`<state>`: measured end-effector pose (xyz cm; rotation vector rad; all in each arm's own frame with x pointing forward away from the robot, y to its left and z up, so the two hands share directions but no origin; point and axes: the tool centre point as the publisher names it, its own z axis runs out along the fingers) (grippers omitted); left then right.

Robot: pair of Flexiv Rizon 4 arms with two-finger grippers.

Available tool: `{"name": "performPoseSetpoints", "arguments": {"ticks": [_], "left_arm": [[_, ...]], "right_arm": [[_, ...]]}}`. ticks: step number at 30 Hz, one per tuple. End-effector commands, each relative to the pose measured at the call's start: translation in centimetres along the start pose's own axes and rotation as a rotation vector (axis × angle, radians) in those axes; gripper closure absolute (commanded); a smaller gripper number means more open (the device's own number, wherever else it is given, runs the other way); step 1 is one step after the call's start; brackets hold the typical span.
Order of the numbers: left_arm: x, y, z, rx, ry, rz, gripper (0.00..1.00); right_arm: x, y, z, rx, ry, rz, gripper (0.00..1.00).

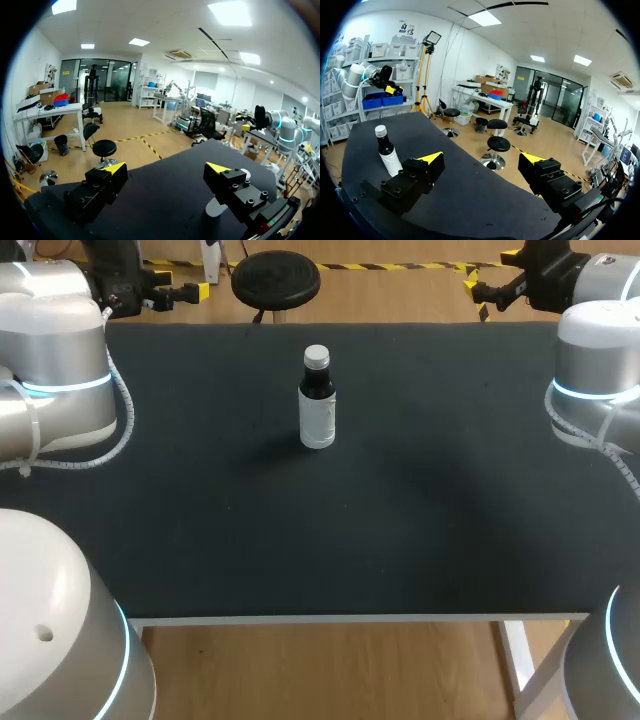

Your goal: Unscrew the bottle cap

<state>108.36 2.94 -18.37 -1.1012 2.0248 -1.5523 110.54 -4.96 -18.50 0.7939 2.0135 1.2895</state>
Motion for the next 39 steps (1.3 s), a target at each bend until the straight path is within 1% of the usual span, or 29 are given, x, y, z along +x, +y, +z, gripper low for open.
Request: {"name": "performPoseSetpoints", "arguments": {"ticks": [1,17,19,20,22,23,25,26,27,29,34,39], "left_arm": [[0.0,-0.1,-0.1,-0.004,0.001,-0.001,0.0],[0.0,-0.1,-0.1,-0.004,0.001,-0.001,0.0],[0.4,-0.1,0.2,-0.002,0.049,0.032,0.0],[0.5,0.0,0.4,-0.001,0.055,0.048,0.0],[0.8,0.0,0.6,0.015,0.131,0.089,0.0],[0.9,0.1,0.7,0.018,0.131,0.116,0.0],[1.1,0.1,0.7,0.034,0.192,0.153,0.0],[1.1,0.2,0.8,0.037,0.199,0.18,0.0],[1.3,0.3,0.8,0.041,0.229,0.205,0.0],[1.4,0.5,1.0,0.041,0.249,0.241,0.0],[1.9,1.2,1.4,0.049,0.33,0.299,0.0],[2.5,2.2,1.6,0.075,0.437,0.371,0.0]], "right_arm": [[0.0,0.0,0.0,0.0,0.001,0.0,0.0],[0.0,0.0,0.0,0.0,0.001,0.0,0.0],[0.0,0.0,0.0,0.0,0.001,0.0,0.0],[0.0,0.0,0.0,0.0,0.001,0.0,0.0],[0.0,0.0,0.0,0.0,0.001,0.0,0.0],[0.0,0.0,0.0,0.0,0.001,0.0,0.0],[0.0,0.0,0.0,0.0,0.001,0.0,0.0],[0.0,0.0,0.0,0.0,0.001,0.0,0.0],[0.0,0.0,0.0,0.0,0.001,0.0,0.0],[0.0,0.0,0.0,0.0,0.001,0.0,0.0],[0.0,0.0,0.0,0.0,0.001,0.0,0.0],[0.0,0.0,0.0,0.0,0.001,0.0,0.0]]}}
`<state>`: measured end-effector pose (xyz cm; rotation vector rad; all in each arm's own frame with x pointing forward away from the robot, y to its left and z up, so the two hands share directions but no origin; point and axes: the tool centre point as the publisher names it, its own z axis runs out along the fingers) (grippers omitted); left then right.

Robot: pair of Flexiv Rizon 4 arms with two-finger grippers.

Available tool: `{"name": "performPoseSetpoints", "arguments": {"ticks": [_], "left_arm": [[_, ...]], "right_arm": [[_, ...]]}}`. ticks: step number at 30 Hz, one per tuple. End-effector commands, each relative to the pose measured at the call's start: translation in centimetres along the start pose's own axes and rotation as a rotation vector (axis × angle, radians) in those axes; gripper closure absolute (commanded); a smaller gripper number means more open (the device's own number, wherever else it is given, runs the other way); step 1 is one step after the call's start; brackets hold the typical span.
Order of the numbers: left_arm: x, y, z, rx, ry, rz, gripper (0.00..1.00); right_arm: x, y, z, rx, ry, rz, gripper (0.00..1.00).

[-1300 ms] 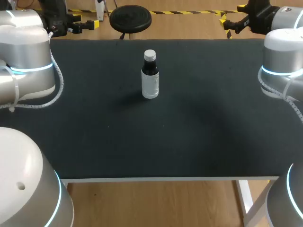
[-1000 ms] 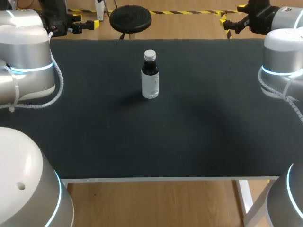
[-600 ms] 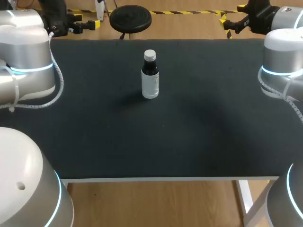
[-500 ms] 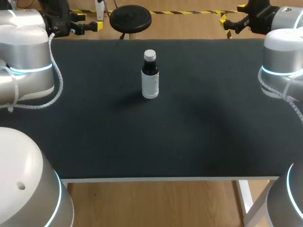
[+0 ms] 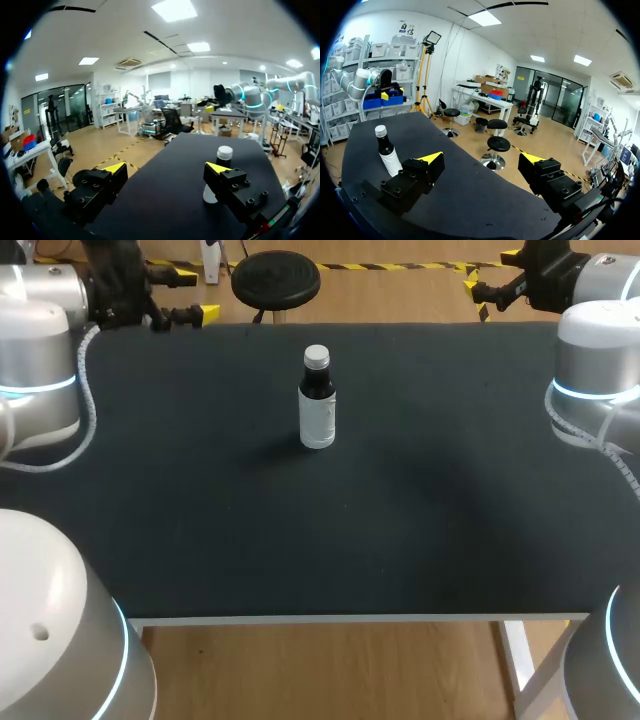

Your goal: Unscrew the bottle cap

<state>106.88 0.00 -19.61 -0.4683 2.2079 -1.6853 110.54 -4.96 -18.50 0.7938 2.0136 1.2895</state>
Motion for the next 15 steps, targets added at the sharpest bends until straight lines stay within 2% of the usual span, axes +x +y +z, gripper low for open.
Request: {"name": "performPoseSetpoints", "arguments": {"ticks": [1,6,15], "left_arm": [[0.1,1.1,0.2,0.026,0.113,0.049,0.0],[1.2,1.9,0.6,0.063,0.193,0.096,0.0],[3.1,3.4,1.5,0.071,0.294,0.036,0.0]], "right_arm": [[0.0,0.0,0.0,0.0,0.001,0.0,0.0],[0.0,0.0,0.0,0.0,0.001,0.0,0.0],[0.0,0.0,0.0,0.0,0.001,0.0,0.0]]}}
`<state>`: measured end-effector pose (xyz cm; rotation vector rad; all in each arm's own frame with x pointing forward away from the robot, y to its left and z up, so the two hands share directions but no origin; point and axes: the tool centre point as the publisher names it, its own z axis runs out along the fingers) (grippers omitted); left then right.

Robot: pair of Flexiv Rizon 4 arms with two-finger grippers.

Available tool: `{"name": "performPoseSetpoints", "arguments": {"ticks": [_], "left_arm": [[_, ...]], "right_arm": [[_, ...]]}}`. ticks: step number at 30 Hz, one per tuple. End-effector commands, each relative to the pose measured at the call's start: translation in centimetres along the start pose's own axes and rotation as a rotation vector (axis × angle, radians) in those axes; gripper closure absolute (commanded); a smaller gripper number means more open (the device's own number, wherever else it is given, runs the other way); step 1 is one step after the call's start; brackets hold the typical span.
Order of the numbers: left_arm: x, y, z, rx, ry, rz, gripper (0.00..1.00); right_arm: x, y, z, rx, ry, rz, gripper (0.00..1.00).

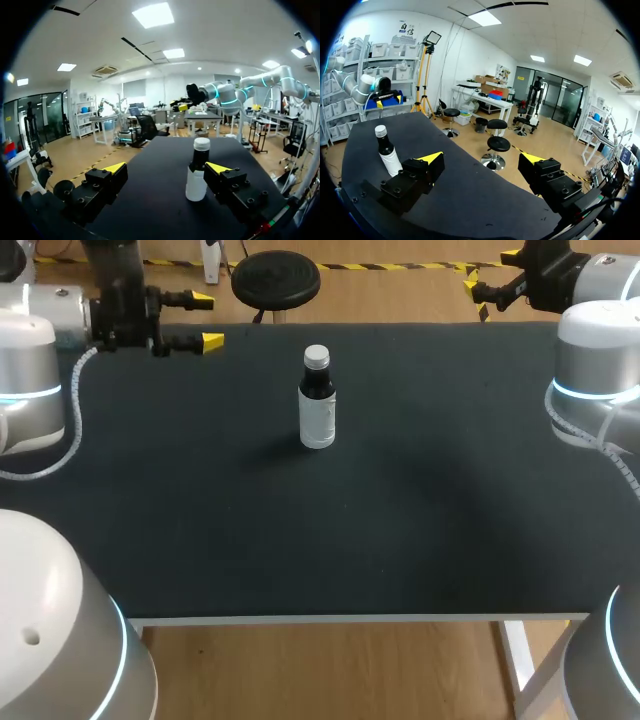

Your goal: Unscrew the bottle cap

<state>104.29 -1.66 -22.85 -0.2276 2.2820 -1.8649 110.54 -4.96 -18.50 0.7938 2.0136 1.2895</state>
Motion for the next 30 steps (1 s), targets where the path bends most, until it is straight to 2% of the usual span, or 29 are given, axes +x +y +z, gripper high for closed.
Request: {"name": "performPoseSetpoints", "arguments": {"ticks": [1,21,30], "left_arm": [[-0.1,0.6,0.4,0.005,0.077,-0.009,0.0],[0.0,0.7,0.3,0.008,0.075,-0.01,0.0],[3.8,2.3,3.5,0.018,0.188,-0.02,0.0]], "right_arm": [[0.0,0.0,0.0,0.0,0.001,0.0,0.0],[0.0,0.0,0.0,0.0,0.001,0.0,0.0],[0.0,0.0,0.0,0.0,0.001,0.0,0.0]]}}
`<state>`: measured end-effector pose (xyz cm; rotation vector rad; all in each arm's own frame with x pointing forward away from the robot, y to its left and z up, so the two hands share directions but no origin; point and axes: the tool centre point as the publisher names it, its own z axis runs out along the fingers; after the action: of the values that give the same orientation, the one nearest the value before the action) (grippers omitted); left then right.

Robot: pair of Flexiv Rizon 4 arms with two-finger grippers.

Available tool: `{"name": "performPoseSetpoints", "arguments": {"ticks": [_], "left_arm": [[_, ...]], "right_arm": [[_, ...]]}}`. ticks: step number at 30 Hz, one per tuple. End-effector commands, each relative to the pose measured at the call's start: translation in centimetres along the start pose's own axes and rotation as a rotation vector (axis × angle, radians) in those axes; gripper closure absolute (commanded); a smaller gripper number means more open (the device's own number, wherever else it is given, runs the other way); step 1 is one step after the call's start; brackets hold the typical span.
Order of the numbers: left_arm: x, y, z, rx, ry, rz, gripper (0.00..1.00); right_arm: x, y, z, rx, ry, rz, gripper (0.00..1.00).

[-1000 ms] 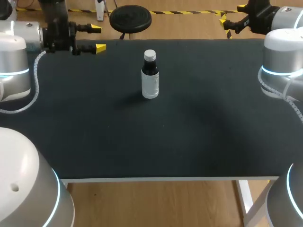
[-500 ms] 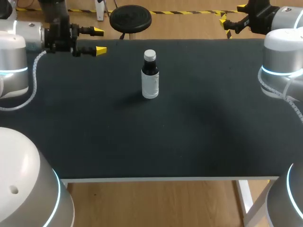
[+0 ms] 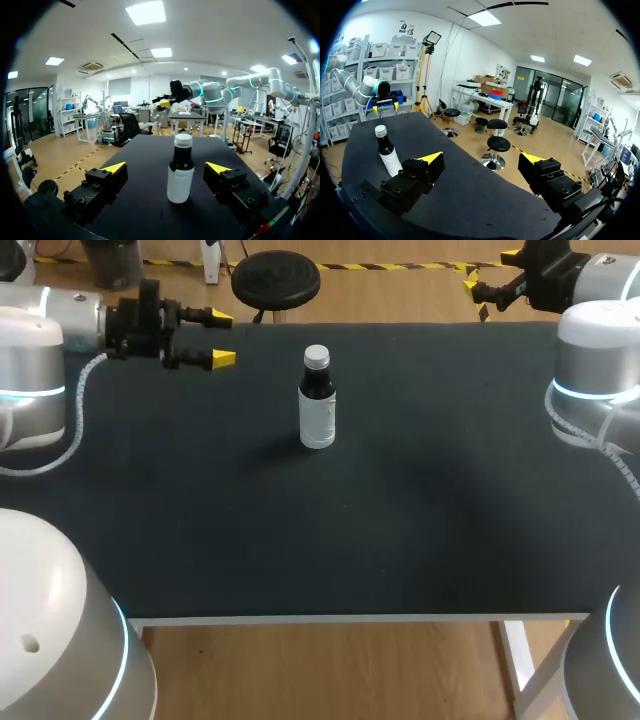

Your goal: Unscrew the bottle cap

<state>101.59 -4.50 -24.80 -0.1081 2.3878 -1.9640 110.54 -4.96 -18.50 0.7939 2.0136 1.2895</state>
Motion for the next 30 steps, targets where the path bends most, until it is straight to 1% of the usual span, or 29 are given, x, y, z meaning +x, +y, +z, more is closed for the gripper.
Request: {"name": "performPoseSetpoints", "arguments": {"ticks": [1,4,6,10,16,22,30], "left_arm": [[0.6,1.1,1.5,0.012,0.037,0.003,0.0],[1.5,1.2,2.3,0.006,0.043,0.018,0.0],[1.8,1.2,2.6,0.022,0.055,0.022,0.0],[2.7,1.1,3.4,0.028,0.052,0.032,0.0],[3.4,1.0,5.1,0.03,0.064,0.04,0.0],[3.3,1.1,6.6,0.03,0.075,0.04,0.0],[2.5,1.2,7.3,0.011,0.07,0.045,0.0]], "right_arm": [[0.0,0.0,0.0,0.0,0.001,0.0,0.0],[0.0,0.0,0.0,0.0,0.001,0.0,0.0],[0.0,0.0,0.0,0.0,0.001,0.0,0.0],[0.0,0.0,0.0,0.0,0.001,0.0,0.0],[0.0,0.0,0.0,0.0,0.001,0.0,0.0],[0.0,0.0,0.0,0.0,0.001,0.0,0.0],[0.0,0.0,0.0,0.0,0.001,0.0,0.0]]}}
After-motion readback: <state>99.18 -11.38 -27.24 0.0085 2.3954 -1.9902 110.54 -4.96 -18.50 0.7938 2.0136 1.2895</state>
